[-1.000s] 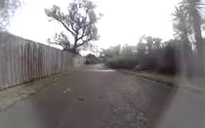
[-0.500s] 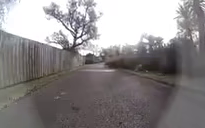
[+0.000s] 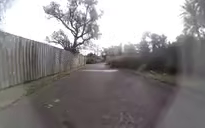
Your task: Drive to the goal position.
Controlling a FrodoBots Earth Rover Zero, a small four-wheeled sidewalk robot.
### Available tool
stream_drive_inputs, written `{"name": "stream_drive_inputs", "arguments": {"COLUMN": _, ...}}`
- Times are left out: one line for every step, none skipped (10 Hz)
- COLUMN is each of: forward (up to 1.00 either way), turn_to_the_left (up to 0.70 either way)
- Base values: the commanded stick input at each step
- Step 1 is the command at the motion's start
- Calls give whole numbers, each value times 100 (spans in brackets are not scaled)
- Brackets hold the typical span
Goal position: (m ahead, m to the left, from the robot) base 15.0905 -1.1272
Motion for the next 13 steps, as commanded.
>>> {"name": "stream_drive_inputs", "arguments": {"forward": 70, "turn_to_the_left": 0}}
{"name": "stream_drive_inputs", "arguments": {"forward": 70, "turn_to_the_left": 0}}
{"name": "stream_drive_inputs", "arguments": {"forward": 70, "turn_to_the_left": 0}}
{"name": "stream_drive_inputs", "arguments": {"forward": 70, "turn_to_the_left": 0}}
{"name": "stream_drive_inputs", "arguments": {"forward": 70, "turn_to_the_left": -20}}
{"name": "stream_drive_inputs", "arguments": {"forward": 70, "turn_to_the_left": -35}}
{"name": "stream_drive_inputs", "arguments": {"forward": 70, "turn_to_the_left": -35}}
{"name": "stream_drive_inputs", "arguments": {"forward": 70, "turn_to_the_left": -12}}
{"name": "stream_drive_inputs", "arguments": {"forward": 70, "turn_to_the_left": 0}}
{"name": "stream_drive_inputs", "arguments": {"forward": 70, "turn_to_the_left": 0}}
{"name": "stream_drive_inputs", "arguments": {"forward": 70, "turn_to_the_left": 0}}
{"name": "stream_drive_inputs", "arguments": {"forward": 70, "turn_to_the_left": -16}}
{"name": "stream_drive_inputs", "arguments": {"forward": 70, "turn_to_the_left": -31}}
